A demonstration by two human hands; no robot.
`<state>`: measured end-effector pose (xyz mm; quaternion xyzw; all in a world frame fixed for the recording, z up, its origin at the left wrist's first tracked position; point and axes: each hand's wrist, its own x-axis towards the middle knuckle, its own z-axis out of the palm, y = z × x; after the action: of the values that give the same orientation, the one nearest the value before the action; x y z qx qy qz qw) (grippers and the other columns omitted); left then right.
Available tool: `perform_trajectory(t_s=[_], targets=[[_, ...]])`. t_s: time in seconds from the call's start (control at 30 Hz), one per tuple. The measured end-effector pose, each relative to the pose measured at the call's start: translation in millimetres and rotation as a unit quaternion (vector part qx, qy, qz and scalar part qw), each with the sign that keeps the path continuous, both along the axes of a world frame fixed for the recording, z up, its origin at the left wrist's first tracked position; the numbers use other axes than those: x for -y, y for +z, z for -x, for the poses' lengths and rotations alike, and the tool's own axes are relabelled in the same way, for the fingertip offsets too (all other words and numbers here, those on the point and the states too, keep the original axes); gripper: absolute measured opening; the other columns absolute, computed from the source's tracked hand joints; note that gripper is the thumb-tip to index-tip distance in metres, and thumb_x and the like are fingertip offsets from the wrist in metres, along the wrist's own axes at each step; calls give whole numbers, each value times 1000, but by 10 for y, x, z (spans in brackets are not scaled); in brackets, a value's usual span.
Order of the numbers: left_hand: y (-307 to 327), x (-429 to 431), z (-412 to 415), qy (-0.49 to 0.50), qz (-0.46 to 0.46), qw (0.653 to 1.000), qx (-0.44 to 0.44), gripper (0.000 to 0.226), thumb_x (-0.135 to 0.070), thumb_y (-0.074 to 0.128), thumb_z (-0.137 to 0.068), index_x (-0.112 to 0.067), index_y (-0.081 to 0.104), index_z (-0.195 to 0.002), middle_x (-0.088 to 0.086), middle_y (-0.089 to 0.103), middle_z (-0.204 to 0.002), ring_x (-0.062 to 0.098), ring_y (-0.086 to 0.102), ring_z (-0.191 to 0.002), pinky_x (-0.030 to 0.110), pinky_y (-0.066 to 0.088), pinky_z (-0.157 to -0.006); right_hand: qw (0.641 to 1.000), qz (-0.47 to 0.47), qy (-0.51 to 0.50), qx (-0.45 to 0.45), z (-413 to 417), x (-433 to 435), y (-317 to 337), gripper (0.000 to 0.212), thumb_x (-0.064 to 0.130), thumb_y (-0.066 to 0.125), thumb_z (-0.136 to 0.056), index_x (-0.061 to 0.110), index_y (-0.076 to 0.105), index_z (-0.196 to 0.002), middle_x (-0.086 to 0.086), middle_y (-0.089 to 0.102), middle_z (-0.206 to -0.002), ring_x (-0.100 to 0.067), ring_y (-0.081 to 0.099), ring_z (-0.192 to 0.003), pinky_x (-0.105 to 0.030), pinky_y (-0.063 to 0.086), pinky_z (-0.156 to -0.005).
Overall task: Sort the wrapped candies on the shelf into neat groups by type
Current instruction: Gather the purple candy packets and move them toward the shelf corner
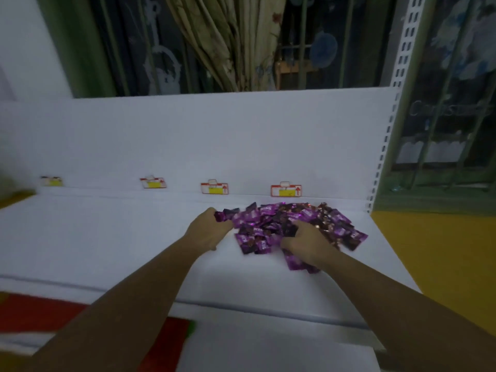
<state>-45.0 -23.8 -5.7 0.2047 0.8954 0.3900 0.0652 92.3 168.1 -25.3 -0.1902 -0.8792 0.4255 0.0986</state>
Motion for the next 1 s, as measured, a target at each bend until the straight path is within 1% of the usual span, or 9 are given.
perform_trajectory(t_s=[0.1,0.23,0.33,0.47,0.53,0.7,0.8,0.93,1.0], targets=[[7,461,-166,47,0,999,11,31,-39,68,-77,-16,48,-84,6,58,-74,20,60,-57,29,52,-52,996,-66,60,15,184,268,-22,25,36,68,-78,14,62,-88,-4,63,-74,-16,60,-61,-25,46,-51],[11,1136,-433,114,5,993,0,20,-24,66,-77,-13,49,-77,6,57,-68,22,64,-53,31,52,-52,977,-151,148,15,392,779,-19,18,34,62,-77,23,49,-76,4,54,-73,-10,52,-65,-23,36,-51],[14,1644,-565,158,17,987,-21,13,-17,61,-76,-14,49,-76,7,56,-67,22,63,-50,28,49,-45,967,-160,200,6,477,1209,4,14,29,58,-75,24,45,-72,6,54,-72,-7,50,-63,-22,32,-49],[69,2243,-622,163,112,977,-76,12,-21,60,-77,-18,50,-81,5,57,-77,16,54,-61,30,43,-55,955,-164,247,-10,517,1788,30,12,26,55,-76,15,52,-80,4,55,-74,-11,51,-66,-22,35,-52],[101,2511,-631,159,125,974,-99,13,-22,60,-77,-20,50,-85,2,57,-79,14,52,-65,28,39,-55,948,-179,263,-21,540,2059,57,13,24,54,-76,12,54,-82,3,55,-74,-14,52,-67,-22,35,-52],[219,3253,-582,140,157,969,-128,13,-27,58,-77,-22,50,-87,-1,56,-77,13,52,-65,27,37,-53,927,-234,291,-32,738,2809,287,6,21,53,-78,18,51,-83,3,55,-80,-17,53,-73,-22,32,-55],[257,3722,-462,153,144,969,-133,12,-24,59,-77,-20,51,-84,0,56,-76,12,51,-63,25,35,-51,912,-264,310,-39,914,3293,378,7,22,54,-79,22,48,-82,2,54,-83,-18,52,-76,-23,33,-59],[192,4271,-262,159,134,970,-130,11,-23,61,-75,-24,50,-78,-3,55,-73,10,51,-64,24,36,-51,901,-281,327,-40,1166,3824,385,25,22,56,-79,32,37,-65,11,45,-72,-14,47,-72,-18,25,-50],[148,4480,-133,164,128,971,-120,11,-22,62,-75,-21,54,-83,-1,58,-77,13,54,-69,27,39,-56,898,-283,334,-37,1322,4030,358,23,22,55,-80,31,39,-67,15,42,-69,-12,45,-69,-17,24,-49]])
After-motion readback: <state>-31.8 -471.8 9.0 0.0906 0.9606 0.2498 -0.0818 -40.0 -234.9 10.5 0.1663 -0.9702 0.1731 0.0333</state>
